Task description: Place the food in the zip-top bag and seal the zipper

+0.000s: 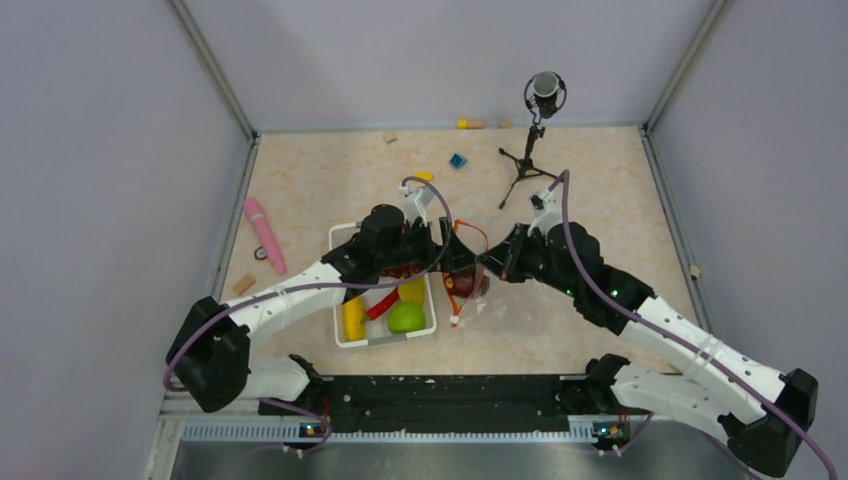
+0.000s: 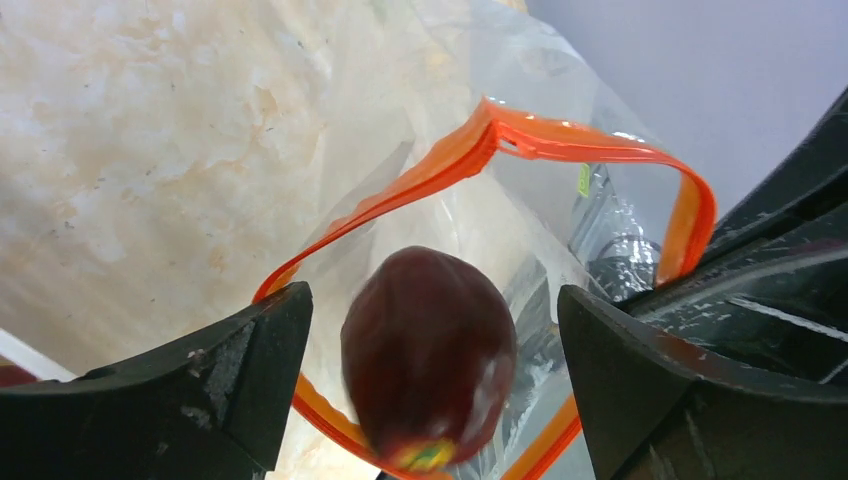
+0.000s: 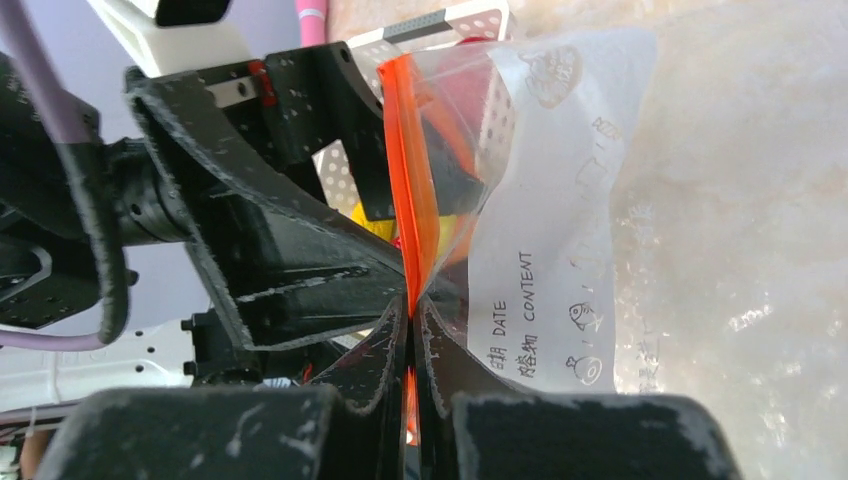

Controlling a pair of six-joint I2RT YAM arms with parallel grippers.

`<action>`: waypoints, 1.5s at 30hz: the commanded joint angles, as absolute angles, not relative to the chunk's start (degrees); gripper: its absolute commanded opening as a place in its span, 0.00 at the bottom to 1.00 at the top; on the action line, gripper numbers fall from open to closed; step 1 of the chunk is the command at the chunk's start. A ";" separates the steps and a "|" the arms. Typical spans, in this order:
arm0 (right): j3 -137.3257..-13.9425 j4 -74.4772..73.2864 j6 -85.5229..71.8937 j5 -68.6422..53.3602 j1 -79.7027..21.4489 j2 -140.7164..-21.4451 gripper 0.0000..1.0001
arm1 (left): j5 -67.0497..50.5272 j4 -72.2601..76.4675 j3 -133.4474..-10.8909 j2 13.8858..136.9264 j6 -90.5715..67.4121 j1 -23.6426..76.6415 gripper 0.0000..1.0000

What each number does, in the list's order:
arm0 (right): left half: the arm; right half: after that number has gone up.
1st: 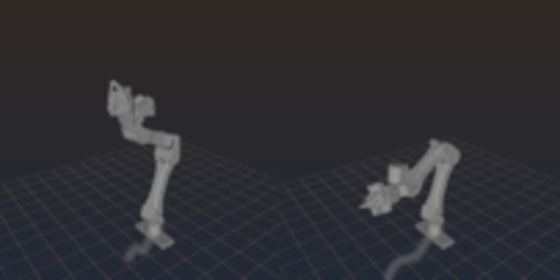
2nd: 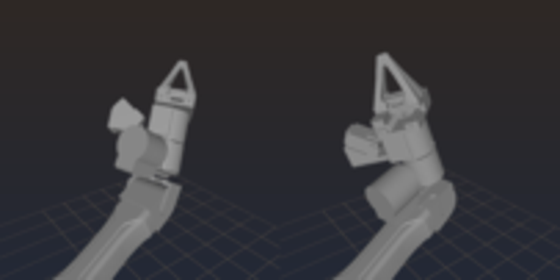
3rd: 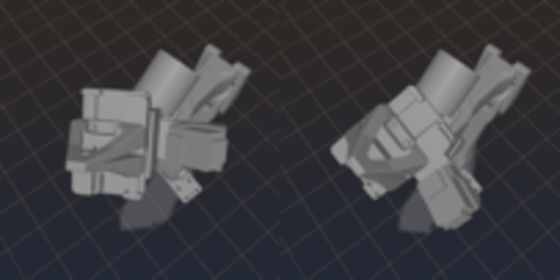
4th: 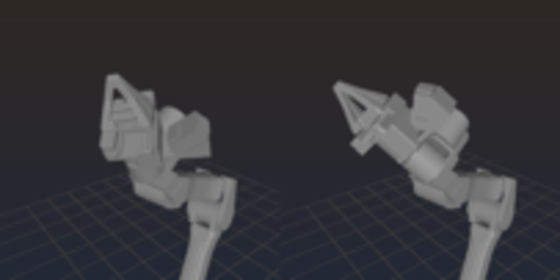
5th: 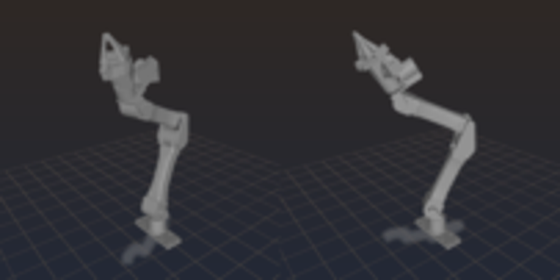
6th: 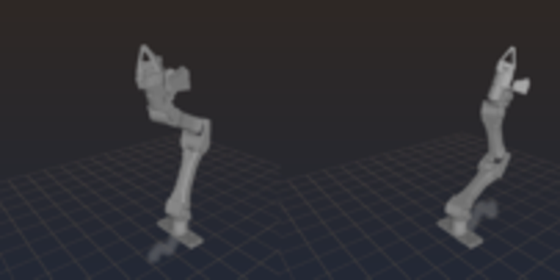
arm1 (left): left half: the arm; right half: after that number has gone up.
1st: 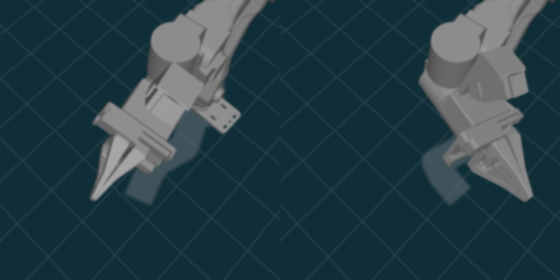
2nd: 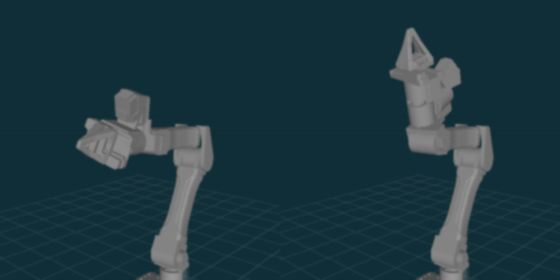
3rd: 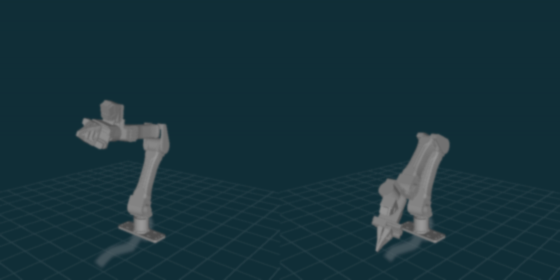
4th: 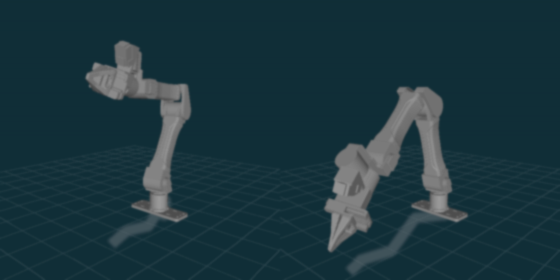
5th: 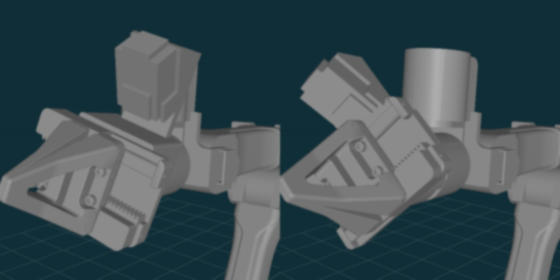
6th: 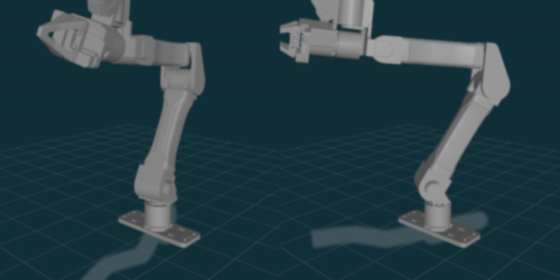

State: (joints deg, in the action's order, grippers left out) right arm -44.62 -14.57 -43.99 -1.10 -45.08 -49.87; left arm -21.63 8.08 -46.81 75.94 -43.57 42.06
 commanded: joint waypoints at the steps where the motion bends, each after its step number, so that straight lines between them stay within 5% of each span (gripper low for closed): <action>1: -43.78 -11.89 -47.77 -0.18 -44.83 -48.08 0.00 | -21.16 7.09 -49.04 72.43 -40.87 42.28 0.97; 13: -41.54 -10.69 -50.48 -3.66 -39.22 -48.85 0.00 | -15.09 -1.90 -48.16 63.56 -37.19 42.28 0.98; 23: -46.44 -19.28 -40.84 -2.92 -35.64 -53.92 0.00 | 11.44 -17.06 -45.16 57.17 -38.51 42.20 0.98; 36: -46.70 -21.01 -34.28 -2.21 -34.90 -55.54 0.00 | 1.56 -25.40 -34.52 51.02 -41.08 42.19 0.98; 45: -45.46 -19.58 -32.66 -2.91 -34.89 -55.38 0.00 | -2.29 -25.41 -33.70 57.20 -41.89 42.19 0.96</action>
